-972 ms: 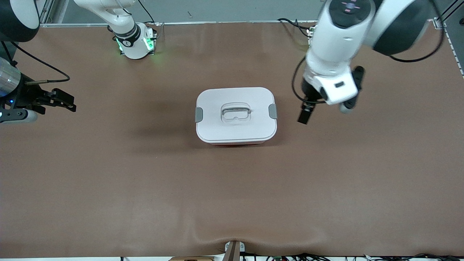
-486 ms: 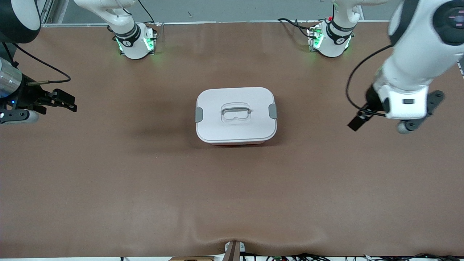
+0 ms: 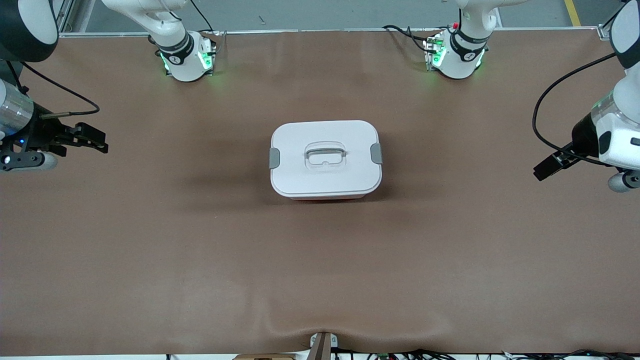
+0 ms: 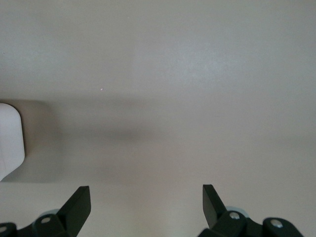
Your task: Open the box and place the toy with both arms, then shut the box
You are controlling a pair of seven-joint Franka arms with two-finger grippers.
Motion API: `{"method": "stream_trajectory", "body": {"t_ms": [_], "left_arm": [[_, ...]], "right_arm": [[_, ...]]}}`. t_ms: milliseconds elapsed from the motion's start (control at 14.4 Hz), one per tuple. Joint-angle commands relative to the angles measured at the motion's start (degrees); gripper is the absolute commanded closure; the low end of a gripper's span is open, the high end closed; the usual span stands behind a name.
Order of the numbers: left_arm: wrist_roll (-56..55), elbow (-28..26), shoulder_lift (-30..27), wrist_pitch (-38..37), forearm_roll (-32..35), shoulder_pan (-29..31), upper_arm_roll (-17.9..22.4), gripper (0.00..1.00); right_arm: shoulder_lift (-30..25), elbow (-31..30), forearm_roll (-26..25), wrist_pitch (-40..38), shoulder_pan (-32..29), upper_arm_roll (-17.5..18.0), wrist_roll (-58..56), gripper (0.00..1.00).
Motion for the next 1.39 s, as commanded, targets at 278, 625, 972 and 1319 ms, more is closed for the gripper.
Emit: {"method": "stream_trajectory", "body": {"t_ms": [278, 625, 972, 1319], "left_arm": [[14.70, 0.20, -1.79, -3.07, -0.84, 3.49, -0.66, 0.00], [17.53, 0.20, -3.03, -4.30, -0.49, 3.58, -0.57, 0.00], [20.08, 0.11, -5.40, -5.27, -1.10, 3.49, 0.23, 0.00], [26.90, -1.81, -9.00, -7.55, -3.47, 0.95, 2.49, 0.00]], "right_arm": [[-0.92, -0.41, -0.80, -0.59, -0.34, 0.37, 0.49, 0.00], [-0.92, 0.38, 0.08, -1.65, -0.78, 0.20, 0.76, 0.00], [-1.10, 3.11, 0.17, -5.16, -1.48, 0.11, 0.76, 0.00], [-1.19, 2.76, 2.36, -4.29, -1.74, 0.02, 0.41, 0.00]]}}
